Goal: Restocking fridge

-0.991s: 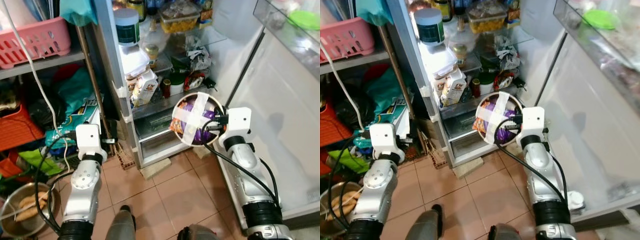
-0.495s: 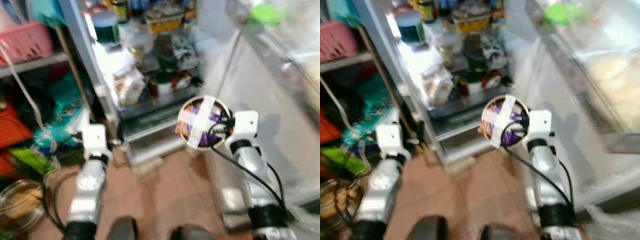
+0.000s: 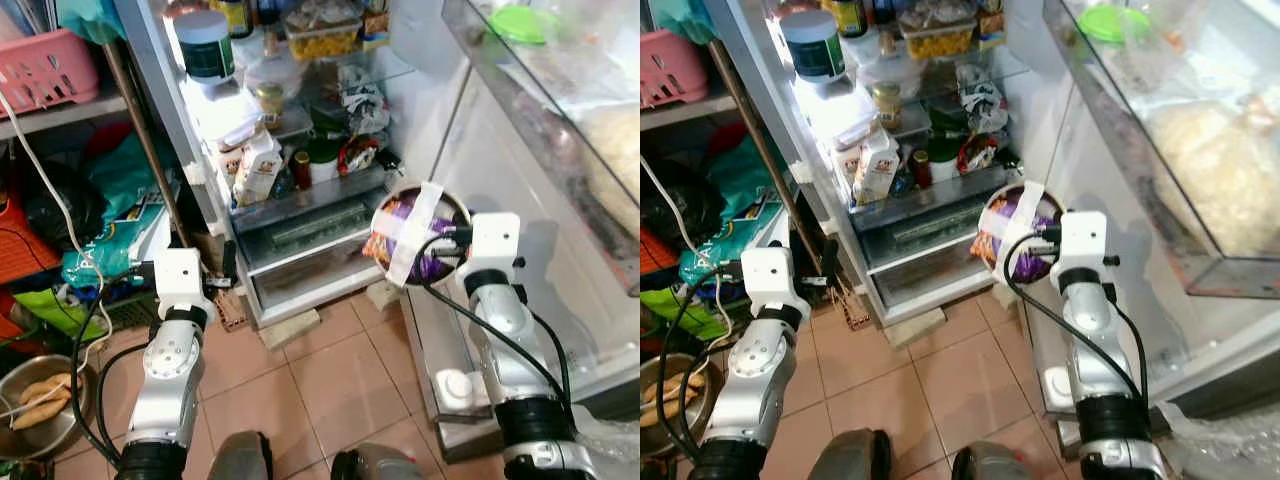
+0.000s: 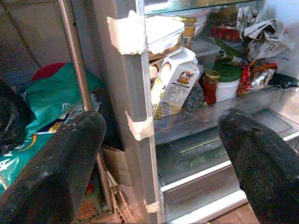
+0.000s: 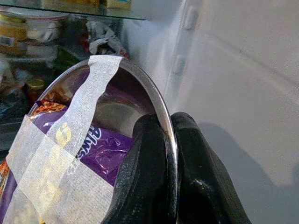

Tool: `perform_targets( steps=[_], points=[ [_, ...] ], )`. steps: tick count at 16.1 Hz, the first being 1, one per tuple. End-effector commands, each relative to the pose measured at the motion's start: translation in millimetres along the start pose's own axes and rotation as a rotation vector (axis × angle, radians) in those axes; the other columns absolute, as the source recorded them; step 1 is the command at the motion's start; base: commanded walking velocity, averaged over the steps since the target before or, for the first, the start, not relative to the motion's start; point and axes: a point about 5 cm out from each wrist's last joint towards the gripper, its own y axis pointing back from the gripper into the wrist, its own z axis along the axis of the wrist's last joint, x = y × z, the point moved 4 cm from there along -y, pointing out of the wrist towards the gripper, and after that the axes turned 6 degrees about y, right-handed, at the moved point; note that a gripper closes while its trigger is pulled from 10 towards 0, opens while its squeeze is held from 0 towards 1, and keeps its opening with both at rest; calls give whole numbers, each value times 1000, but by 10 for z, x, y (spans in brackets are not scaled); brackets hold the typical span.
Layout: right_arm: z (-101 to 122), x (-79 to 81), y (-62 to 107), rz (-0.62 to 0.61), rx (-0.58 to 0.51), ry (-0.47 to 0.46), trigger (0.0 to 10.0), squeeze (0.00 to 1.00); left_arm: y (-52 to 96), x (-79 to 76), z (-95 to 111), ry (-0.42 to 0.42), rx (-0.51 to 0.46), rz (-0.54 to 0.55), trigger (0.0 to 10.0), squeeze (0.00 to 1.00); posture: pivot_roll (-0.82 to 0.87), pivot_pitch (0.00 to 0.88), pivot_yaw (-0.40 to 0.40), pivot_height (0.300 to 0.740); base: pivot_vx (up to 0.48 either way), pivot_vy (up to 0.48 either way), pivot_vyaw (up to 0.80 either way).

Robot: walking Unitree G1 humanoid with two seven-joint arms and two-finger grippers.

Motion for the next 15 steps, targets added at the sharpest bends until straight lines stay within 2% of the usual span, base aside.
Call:
perform_targets(
  steps=[1, 5, 8, 11, 13, 15],
  points=[
    [23, -91, -23, -42, -10, 6, 10000, 0, 3, 41, -13, -11, 9, 12, 10000, 0, 25, 106, -4, 740, 0, 0, 0],
    [-47, -327, -40, -159, 31, 100, 10000, 0, 3, 42, -25, -17, 16, 13, 10000, 0, 27, 107, -3, 740, 0, 0, 0],
    [-78, -400, -56, -192, 49, 94, 10000, 0, -1, 53, -36, -22, 22, 17, 10000, 0, 31, 106, -2, 740, 0, 0, 0],
    [-91, -527, -71, -258, 62, 134, 10000, 0, -5, 69, -43, -29, 27, 22, 10000, 0, 34, 102, 2, 740, 0, 0, 0],
    [-120, -658, -67, -307, 79, 154, 10000, 0, -10, 65, -44, -33, 31, 19, 10000, 0, 35, 99, 5, 740, 0, 0, 0],
    [-177, -878, -58, -385, 119, 152, 10000, 0, -21, 62, -47, -37, 35, 17, 10000, 0, 35, 98, 8, 740, 0, 0, 0]
  ],
)
